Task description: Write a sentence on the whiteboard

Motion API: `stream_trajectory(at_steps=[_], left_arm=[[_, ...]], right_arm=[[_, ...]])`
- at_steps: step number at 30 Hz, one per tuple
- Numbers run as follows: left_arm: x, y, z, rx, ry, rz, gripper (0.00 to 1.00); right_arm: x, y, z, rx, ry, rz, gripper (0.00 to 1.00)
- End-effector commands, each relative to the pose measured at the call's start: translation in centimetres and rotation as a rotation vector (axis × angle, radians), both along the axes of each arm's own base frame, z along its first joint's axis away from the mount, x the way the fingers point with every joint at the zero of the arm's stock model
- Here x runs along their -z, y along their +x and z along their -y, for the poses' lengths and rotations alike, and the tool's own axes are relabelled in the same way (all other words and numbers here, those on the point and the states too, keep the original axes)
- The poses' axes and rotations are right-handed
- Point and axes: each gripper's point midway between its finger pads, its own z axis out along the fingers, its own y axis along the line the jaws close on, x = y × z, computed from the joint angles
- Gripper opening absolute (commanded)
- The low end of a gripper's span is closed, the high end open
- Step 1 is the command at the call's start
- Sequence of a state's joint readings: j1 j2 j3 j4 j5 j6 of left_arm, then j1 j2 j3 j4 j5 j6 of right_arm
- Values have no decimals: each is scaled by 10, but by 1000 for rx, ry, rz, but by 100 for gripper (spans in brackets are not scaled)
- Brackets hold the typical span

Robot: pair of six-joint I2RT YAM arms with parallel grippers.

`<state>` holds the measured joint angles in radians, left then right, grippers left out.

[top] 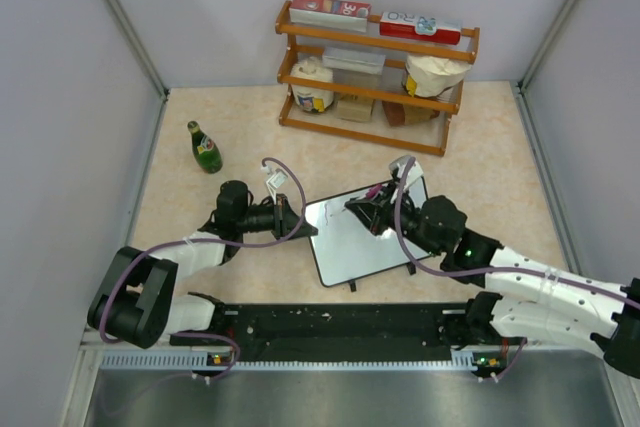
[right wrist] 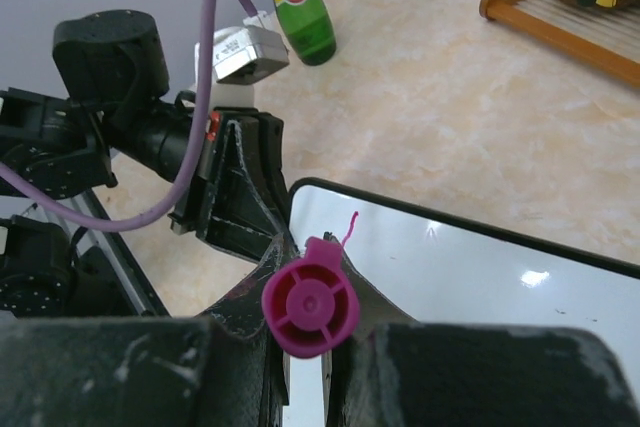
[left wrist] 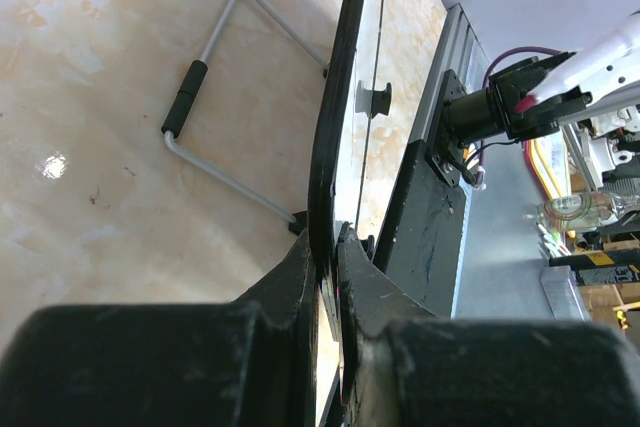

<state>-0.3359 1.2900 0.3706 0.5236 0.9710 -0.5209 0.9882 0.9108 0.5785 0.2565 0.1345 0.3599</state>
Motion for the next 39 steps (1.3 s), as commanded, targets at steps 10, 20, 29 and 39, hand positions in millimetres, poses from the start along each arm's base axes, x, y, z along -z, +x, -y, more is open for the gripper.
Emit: stream_trajectory(at_steps=[10,20,29,39], left_arm=[[9,9,-2,-23,44,65,0],[11,9,-2,-25,49,61,0],[12,10,-2,-26,51,59,0],[12,9,-2,-25,50,57,0]], right_arm=[[-45,13,1,-21,113,17,0],[-37,27,-15,-22,65,35,0],[-27,40,-22,16,38,24,0],[-16,49,-19,78,32,9,0]])
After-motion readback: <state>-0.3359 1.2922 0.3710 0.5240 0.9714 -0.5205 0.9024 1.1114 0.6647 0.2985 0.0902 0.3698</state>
